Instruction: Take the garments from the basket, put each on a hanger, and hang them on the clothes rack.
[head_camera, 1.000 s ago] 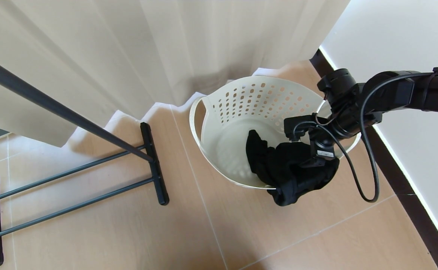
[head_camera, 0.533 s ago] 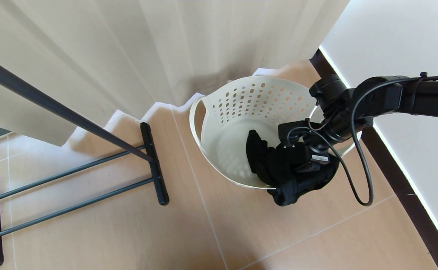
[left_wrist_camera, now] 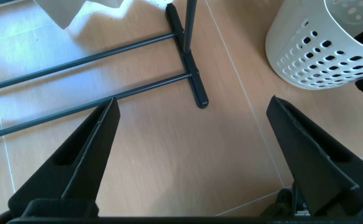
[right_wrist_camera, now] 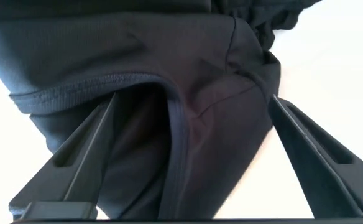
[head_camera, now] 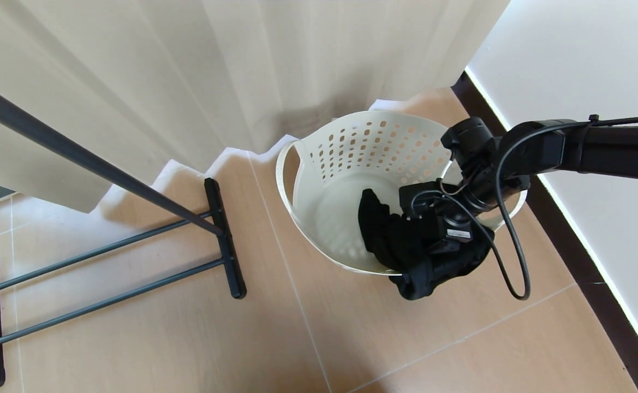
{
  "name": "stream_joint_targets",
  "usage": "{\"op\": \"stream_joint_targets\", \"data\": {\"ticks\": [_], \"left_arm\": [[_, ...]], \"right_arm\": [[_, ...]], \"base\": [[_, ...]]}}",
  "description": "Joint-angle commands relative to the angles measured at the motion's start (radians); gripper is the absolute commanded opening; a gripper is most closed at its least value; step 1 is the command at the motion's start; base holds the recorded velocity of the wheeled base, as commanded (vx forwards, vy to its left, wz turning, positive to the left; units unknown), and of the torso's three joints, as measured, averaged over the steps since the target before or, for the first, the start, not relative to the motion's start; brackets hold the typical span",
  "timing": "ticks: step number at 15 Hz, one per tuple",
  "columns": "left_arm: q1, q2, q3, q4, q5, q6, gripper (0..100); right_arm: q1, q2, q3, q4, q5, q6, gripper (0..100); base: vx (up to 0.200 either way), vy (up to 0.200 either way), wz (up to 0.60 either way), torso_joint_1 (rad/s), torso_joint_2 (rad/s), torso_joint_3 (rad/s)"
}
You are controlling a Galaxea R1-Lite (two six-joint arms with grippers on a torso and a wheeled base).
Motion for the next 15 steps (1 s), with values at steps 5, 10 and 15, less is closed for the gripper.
{"op": "stream_joint_targets", "data": {"ticks": [5, 10, 15], "left_arm": [[0.001, 0.001, 0.0, 0.0, 0.0, 0.0, 100], [0.001, 0.001, 0.0, 0.0, 0.0, 0.0, 100], [0.001, 0.001, 0.0, 0.0, 0.0, 0.0, 100]], "right_arm": [[-0.005, 0.056, -0.068, 0.006, -0.01, 0.0, 100], [-0.009, 0.088, -0.081, 0.005, -0.01, 0.001, 100], [-0.015, 0.107, -0.091, -0.002, -0.022, 0.003, 0]], "base": [[0.0, 0.0, 0.0, 0.0, 0.0, 0.0], [0.0, 0.0, 0.0, 0.0, 0.0, 0.0], [0.0, 0.0, 0.0, 0.0, 0.0, 0.0]]}}
